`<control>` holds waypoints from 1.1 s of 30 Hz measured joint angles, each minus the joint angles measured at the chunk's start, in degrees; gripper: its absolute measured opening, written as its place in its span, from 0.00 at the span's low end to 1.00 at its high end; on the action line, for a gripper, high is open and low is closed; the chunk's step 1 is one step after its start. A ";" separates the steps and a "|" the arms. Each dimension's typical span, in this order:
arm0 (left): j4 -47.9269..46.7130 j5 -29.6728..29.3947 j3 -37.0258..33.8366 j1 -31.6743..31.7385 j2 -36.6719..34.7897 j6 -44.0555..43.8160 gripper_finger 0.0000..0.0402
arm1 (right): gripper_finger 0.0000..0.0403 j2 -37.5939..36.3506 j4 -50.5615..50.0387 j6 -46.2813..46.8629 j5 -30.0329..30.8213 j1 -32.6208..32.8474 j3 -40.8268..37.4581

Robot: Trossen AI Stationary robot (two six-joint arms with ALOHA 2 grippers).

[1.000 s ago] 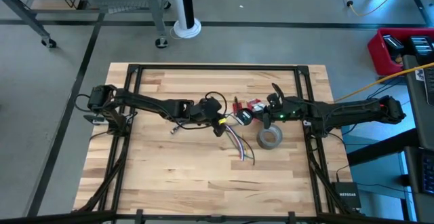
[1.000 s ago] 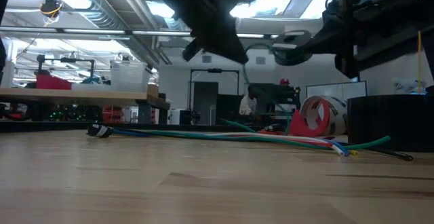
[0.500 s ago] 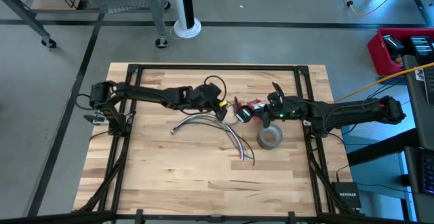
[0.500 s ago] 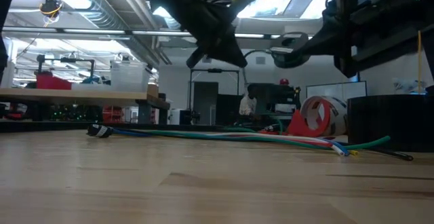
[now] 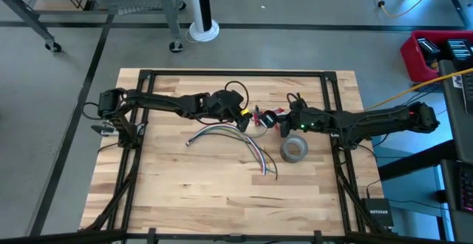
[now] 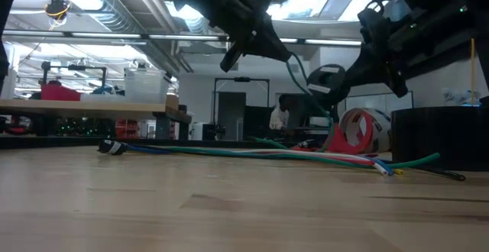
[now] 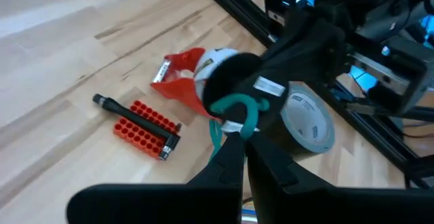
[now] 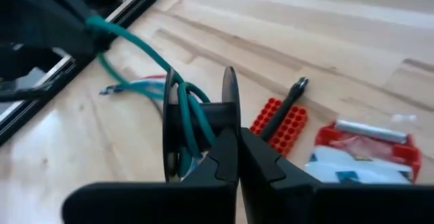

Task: Coil cords
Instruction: Coil green wire onto the spool

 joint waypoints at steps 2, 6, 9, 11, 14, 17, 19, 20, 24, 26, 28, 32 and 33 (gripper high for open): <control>0.14 0.37 0.00 -0.31 0.02 -0.80 0.00 | 0.00 0.56 0.72 -0.06 1.72 0.00 0.01; 0.77 0.46 0.02 -0.86 0.02 -2.51 0.00 | 0.00 1.50 3.15 -0.69 3.35 -0.02 0.02; 0.81 0.73 0.04 -1.51 0.16 -4.02 0.00 | 0.00 2.18 5.76 -1.75 4.38 -0.02 0.02; 0.93 0.88 0.07 -1.86 0.24 -4.51 0.00 | 0.00 2.60 7.67 -2.61 5.14 -0.04 0.01; 2.65 0.88 0.07 -2.30 0.25 -4.76 0.00 | 0.00 3.61 10.20 -3.23 6.07 -0.04 0.00; 6.94 0.84 0.07 -2.63 0.26 -4.78 0.00 | 0.00 5.05 12.27 -4.08 6.18 -0.02 0.00; 9.24 0.81 0.07 -2.63 0.26 -4.41 0.00 | 0.00 6.31 13.86 -4.43 6.12 0.00 0.00; 9.79 0.80 0.07 -2.63 0.26 -4.40 0.00 | 0.00 6.96 14.91 -4.46 5.83 0.00 0.00; 10.05 0.85 0.07 -2.23 0.37 -4.71 0.00 | 0.00 8.88 18.33 -4.49 4.28 -0.02 0.00; 11.30 0.86 0.08 -2.20 0.96 -5.43 0.00 | 0.00 9.38 19.07 -4.47 4.14 -0.03 0.36; 12.27 0.88 0.09 -2.20 1.92 -5.80 0.00 | 0.00 9.84 18.90 -4.49 4.10 -0.04 1.24; 15.52 0.92 0.09 -2.26 3.69 -5.91 0.00 | 0.00 11.29 18.94 -5.20 3.96 -0.04 3.60; 16.15 0.90 0.09 -2.27 4.00 -5.85 0.00 | 0.00 11.71 18.92 -5.76 3.81 -0.04 4.09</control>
